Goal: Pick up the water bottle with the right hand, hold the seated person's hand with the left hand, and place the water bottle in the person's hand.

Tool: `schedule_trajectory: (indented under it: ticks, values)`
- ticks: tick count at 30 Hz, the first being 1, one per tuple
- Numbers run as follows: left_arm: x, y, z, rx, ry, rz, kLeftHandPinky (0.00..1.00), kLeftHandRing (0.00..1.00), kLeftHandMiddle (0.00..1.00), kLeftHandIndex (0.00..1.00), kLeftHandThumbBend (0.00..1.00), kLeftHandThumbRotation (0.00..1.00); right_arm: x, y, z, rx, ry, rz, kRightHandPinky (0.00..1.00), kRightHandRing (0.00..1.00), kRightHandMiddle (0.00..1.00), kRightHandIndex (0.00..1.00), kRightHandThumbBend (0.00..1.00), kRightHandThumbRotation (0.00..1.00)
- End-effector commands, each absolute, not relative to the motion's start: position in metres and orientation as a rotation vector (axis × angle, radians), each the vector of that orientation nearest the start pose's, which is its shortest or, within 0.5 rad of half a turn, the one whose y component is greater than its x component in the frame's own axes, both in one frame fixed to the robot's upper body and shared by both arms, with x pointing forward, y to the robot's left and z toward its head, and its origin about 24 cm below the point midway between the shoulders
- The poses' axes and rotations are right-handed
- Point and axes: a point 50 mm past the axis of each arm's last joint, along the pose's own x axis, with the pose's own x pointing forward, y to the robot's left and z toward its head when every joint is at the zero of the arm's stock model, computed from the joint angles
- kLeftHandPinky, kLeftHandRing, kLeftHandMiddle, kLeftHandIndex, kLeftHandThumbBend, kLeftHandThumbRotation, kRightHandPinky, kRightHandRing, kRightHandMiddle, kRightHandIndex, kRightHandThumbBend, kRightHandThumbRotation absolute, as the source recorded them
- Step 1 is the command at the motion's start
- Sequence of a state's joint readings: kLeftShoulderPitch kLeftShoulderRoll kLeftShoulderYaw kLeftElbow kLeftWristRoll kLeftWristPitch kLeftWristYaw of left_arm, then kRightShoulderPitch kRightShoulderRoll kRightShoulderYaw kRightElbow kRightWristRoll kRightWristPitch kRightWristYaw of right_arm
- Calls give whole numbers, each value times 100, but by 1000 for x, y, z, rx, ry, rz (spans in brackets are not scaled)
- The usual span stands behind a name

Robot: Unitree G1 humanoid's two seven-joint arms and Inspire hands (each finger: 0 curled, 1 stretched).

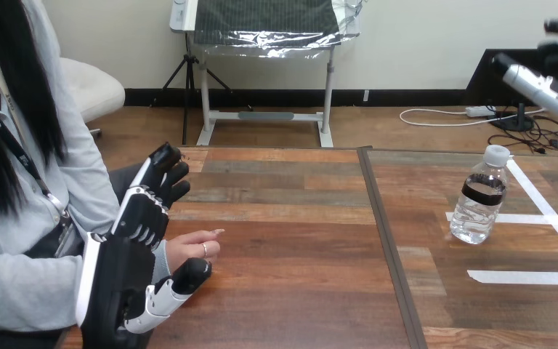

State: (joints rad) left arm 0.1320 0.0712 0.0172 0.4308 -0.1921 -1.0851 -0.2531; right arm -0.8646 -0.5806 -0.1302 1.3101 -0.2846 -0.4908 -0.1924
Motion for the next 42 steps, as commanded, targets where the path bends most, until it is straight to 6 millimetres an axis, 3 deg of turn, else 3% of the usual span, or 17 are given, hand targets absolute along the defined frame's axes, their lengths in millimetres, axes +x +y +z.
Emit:
schedule_trajectory:
  ticks: [1, 34, 42]
  values:
    - [199, 176, 38, 14, -634, -91, 87, 90, 93, 91, 100, 62, 376, -309, 166, -644, -174, -392, 72, 77, 78, 84, 100, 58]
    - [195, 177, 39, 22, -664, -88, 81, 88, 92, 92, 100, 63, 381, -301, 137, -722, 74, -320, 67, 74, 77, 86, 100, 64]
    - [193, 178, 39, 12, -662, -89, 81, 89, 92, 92, 100, 63, 381, -300, 130, -726, 128, -299, 69, 76, 79, 87, 100, 59]
